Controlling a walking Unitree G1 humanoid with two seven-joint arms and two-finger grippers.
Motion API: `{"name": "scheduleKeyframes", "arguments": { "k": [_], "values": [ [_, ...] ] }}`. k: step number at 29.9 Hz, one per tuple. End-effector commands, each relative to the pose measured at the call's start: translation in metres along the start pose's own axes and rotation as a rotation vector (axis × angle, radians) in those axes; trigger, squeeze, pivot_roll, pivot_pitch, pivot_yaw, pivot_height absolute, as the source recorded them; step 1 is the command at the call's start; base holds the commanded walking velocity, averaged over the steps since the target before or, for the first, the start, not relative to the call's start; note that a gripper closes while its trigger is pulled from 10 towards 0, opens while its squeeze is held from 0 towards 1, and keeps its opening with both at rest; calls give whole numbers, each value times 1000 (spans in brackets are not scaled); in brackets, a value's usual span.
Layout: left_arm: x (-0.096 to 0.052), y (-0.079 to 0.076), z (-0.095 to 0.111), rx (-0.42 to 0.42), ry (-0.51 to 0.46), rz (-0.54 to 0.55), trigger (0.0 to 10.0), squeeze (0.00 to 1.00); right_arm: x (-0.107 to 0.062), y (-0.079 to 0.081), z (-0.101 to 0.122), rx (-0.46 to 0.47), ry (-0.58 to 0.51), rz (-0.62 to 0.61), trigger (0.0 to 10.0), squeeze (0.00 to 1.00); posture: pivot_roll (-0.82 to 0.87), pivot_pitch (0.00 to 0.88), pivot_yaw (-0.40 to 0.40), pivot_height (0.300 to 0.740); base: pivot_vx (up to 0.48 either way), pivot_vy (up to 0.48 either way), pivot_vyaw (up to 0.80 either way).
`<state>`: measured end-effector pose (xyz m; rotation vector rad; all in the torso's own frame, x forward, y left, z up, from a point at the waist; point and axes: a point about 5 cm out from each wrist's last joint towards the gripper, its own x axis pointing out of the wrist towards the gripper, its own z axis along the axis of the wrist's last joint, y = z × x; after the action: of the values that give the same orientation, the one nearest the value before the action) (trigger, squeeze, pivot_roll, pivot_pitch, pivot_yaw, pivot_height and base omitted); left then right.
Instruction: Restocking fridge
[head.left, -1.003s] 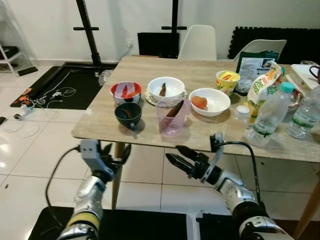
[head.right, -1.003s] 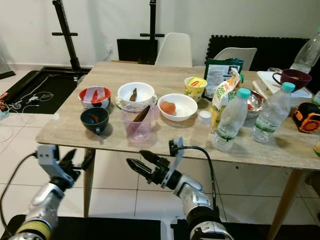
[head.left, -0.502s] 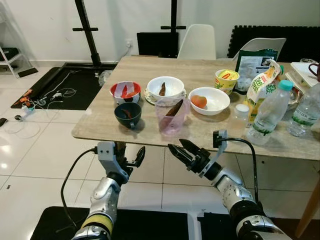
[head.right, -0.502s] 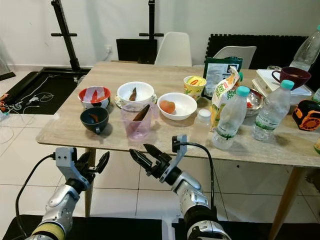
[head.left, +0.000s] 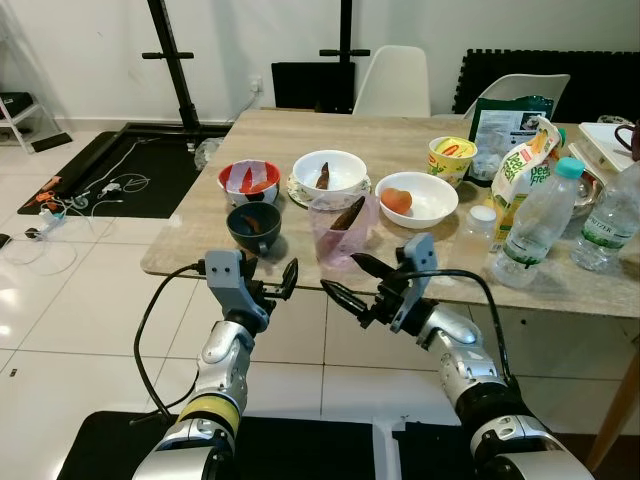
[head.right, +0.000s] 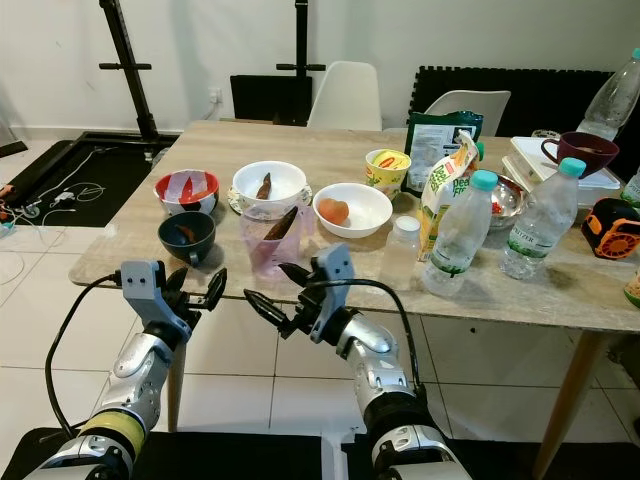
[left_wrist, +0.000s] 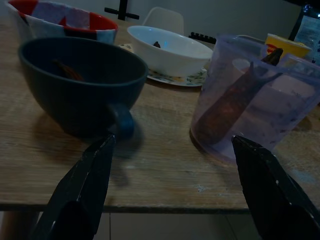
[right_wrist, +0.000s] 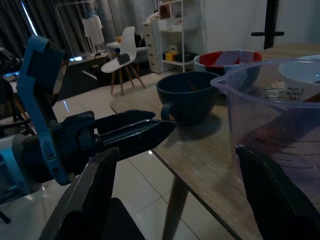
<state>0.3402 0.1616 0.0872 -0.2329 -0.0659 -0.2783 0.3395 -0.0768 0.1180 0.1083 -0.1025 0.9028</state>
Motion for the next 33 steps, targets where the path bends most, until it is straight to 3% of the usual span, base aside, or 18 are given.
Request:
{"name": "scheduleKeyframes", "arguments": {
  "k": [1, 9, 23, 33],
  "values": [
    [2, -5, -1, -7, -3, -3, 10000, 0, 1, 0, -1, -18, 12, -8, 10000, 0, 11, 77, -7, 740, 0, 0, 0],
    [8, -2, 2, 49, 16, 69, 10000, 0, 6, 1, 0, -60, 14, -59, 10000, 0, 14, 115, -6, 740, 0, 0, 0],
    [29, -1, 32, 176, -52, 181, 10000, 0, 7, 12, -4, -40, -11, -44, 10000, 0, 13, 177, -4, 740, 0, 0, 0],
    [31, 2, 39, 250, -74, 249, 10000, 0, 6, 13, -3, -35, -21, -42, 10000, 0, 8, 193, -1, 740, 0, 0, 0]
  ]
}}
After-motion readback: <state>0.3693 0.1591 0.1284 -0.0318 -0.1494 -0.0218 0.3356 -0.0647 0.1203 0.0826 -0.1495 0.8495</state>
